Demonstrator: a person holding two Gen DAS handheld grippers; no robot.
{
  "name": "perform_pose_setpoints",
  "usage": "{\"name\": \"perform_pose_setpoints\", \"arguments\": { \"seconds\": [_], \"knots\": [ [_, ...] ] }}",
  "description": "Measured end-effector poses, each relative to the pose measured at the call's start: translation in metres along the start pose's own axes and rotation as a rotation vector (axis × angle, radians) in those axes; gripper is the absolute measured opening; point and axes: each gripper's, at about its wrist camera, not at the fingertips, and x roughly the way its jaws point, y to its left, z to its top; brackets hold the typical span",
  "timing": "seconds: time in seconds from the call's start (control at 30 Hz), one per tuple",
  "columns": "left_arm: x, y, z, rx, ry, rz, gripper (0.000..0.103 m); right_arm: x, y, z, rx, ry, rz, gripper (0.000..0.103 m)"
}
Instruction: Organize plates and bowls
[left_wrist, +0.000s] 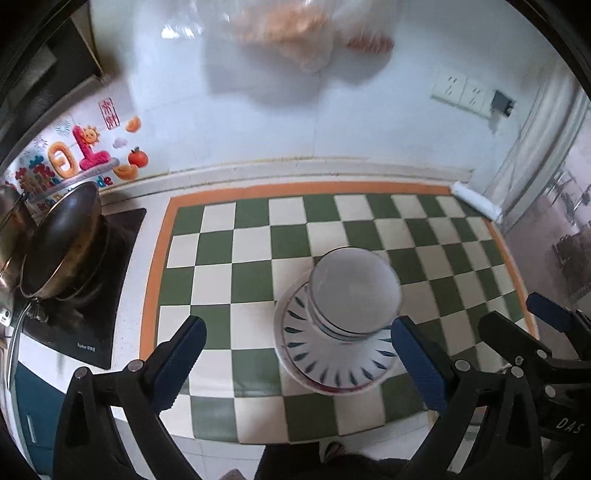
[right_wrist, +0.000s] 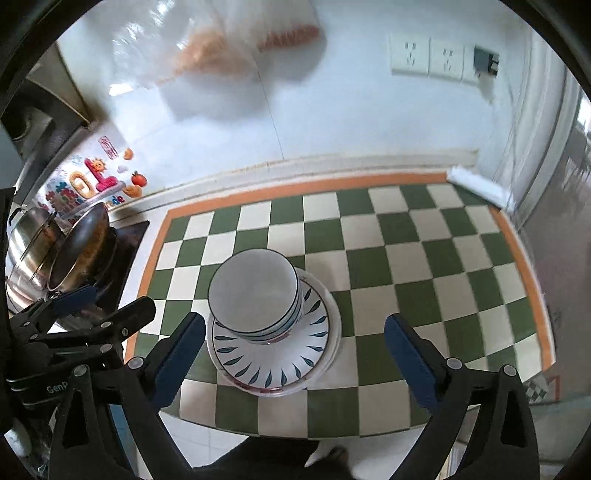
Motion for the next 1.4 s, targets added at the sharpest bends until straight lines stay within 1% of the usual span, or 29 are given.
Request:
{"name": "perform_pose_setpoints", "arguments": {
  "seconds": [0.2,0.37,0.43,0.6,0.77,0.87,1.0,1.07,1.4],
  "knots": [
    [-0.064,-0.016,-0.029,-0.034,-0.088,0.02,0.103,-0.07,-0.002,-0.025,-0.031,-0.08,0.024,0.1],
    [-0.11,-0.023,-0.061,-0.058,-0.131,0.062,0.103,-0.133,-0.004,-0.054,-0.061,-0.139,0.04,0.101],
    [-0.129,-0.024,-0.076,-0.079,-0.146,0.078,0.103,-0.151,-0.002,-0.065,-0.076,-0.15,0.035,0.101],
    [-0.163,-0.023,-0.103,-0.111,-0.166,0.111,0.103,-0.196,0.001,-0.094,-0.089,-0.173,0.039,0.101],
    [-0.193,-0.021,-0.123,-0.124,-0.197,0.11,0.103,-0.234,0.006,-0.117,-0.091,-0.208,0.026,0.101],
    [-0.207,-0.018,-0.133,-0.127,-0.206,0.098,0.103,-0.256,0.012,-0.128,-0.102,-0.245,0.004,0.101],
    [-0.222,-0.016,-0.146,-0.109,-0.221,0.115,0.103,-0.28,0.021,-0.138,-0.104,-0.291,-0.021,0.101],
    [-0.229,-0.013,-0.152,-0.103,-0.221,0.106,0.103,-0.288,0.023,-0.144,-0.09,-0.294,-0.02,0.102],
    [-0.241,-0.001,-0.162,-0.088,-0.237,0.103,0.103,-0.289,0.038,-0.154,-0.079,-0.275,-0.014,0.102]
  ]
}}
